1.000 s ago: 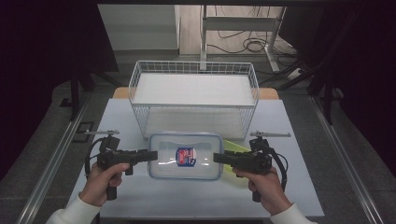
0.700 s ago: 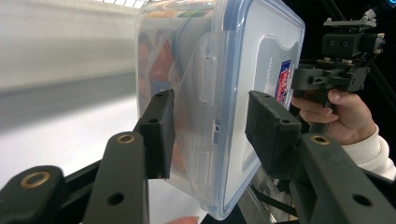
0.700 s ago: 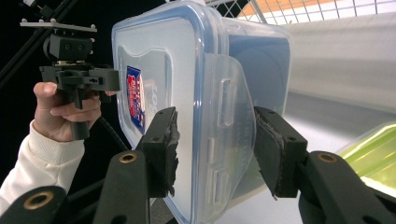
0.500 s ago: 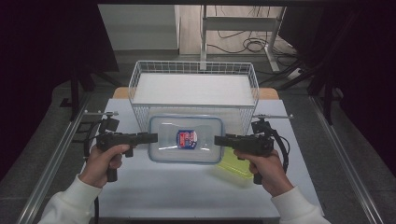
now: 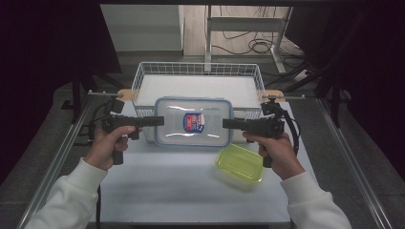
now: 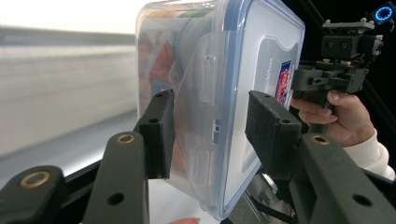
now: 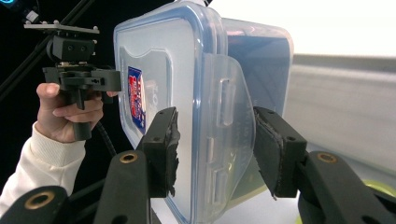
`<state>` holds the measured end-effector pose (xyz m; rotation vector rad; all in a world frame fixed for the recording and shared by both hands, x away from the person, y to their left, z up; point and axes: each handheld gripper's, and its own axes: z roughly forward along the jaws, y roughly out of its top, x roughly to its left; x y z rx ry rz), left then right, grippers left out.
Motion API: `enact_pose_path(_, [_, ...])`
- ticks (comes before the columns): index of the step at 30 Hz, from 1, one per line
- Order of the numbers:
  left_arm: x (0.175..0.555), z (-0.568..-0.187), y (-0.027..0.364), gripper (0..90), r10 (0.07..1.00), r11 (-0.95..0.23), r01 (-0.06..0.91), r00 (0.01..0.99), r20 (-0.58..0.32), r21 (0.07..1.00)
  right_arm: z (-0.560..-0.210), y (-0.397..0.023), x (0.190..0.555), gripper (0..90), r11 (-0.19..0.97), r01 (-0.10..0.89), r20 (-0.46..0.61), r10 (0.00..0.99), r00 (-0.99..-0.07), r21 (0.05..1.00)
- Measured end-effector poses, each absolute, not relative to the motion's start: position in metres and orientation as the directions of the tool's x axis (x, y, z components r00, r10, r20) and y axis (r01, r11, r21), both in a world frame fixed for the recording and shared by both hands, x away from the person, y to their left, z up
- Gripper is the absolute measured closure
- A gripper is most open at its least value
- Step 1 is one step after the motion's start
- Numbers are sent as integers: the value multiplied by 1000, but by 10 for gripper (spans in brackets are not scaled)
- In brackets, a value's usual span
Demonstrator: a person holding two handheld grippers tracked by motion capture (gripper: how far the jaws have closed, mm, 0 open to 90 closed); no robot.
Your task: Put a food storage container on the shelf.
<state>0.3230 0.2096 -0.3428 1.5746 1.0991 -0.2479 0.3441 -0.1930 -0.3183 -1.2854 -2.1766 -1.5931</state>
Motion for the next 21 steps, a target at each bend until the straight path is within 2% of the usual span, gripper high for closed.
enact_pose_path(21, [351, -321, 204, 537, 515, 85, 737, 544, -663, 671, -296, -199, 374, 517, 73, 699, 561, 540, -627, 711])
